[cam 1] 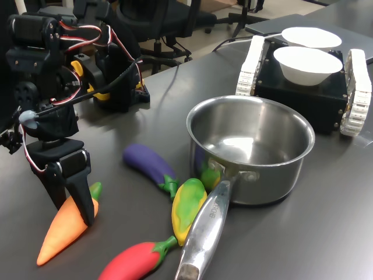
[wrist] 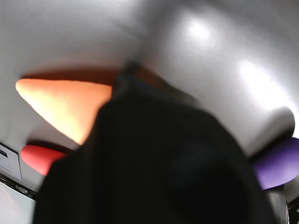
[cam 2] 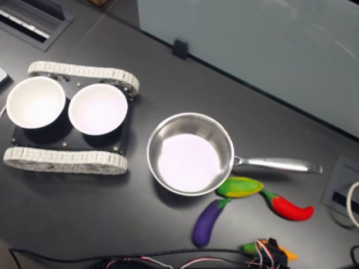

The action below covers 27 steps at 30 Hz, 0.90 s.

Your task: Pick up the carrot and place them in the pan

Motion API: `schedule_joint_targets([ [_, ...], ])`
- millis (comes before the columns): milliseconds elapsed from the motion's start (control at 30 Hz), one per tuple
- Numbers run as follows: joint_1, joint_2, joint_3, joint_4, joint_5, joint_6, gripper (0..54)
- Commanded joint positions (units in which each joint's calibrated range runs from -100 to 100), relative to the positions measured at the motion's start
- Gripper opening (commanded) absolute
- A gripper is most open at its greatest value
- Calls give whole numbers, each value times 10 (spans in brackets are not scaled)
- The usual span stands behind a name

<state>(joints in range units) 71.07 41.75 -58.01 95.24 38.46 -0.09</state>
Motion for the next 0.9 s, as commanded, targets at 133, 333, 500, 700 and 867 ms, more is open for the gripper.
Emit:
schedule_joint_targets([
  [133,8,-18,-16,-30,-4,14,231],
  [333,11,-16,-11,-43,-5,19,183],
  [500,7,-16,-8,-43,-4,25,162],
  [700,8,-15,-8,-50,-6,29,190],
  [867,7,-13,-5,-56,-5,37,183],
])
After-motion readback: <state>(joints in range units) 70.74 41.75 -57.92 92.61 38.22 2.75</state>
